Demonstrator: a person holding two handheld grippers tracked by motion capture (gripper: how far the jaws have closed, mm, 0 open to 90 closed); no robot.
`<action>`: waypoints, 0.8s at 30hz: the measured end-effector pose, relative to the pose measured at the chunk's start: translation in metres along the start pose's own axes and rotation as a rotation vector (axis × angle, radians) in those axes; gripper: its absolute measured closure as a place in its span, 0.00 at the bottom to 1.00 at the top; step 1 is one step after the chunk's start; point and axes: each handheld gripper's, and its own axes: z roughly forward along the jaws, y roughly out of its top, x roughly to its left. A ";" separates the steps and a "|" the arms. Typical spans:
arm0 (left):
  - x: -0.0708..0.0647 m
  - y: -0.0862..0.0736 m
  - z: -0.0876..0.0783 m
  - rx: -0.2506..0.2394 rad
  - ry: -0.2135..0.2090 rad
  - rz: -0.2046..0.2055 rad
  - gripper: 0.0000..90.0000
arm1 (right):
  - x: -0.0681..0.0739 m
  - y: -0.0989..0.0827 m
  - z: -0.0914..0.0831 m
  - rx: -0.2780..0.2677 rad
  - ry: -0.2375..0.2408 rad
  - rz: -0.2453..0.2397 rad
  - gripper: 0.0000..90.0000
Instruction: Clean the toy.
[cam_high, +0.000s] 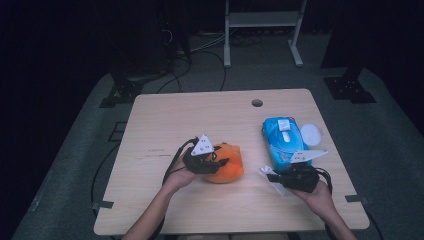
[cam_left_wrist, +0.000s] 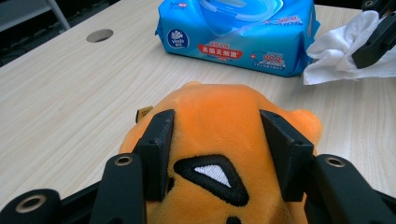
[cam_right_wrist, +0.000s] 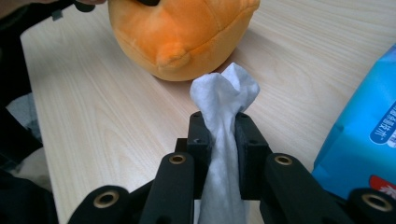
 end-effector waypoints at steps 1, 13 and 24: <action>0.000 -0.001 0.000 -0.002 0.001 -0.004 0.54 | 0.001 0.000 0.001 0.004 -0.003 0.001 0.87; 0.002 -0.004 -0.002 -0.007 -0.010 -0.032 0.49 | 0.000 -0.013 0.008 0.090 -0.017 -0.026 0.83; 0.005 0.002 -0.013 -0.035 -0.025 -0.066 0.30 | 0.000 -0.007 -0.001 0.025 -0.011 -0.031 0.60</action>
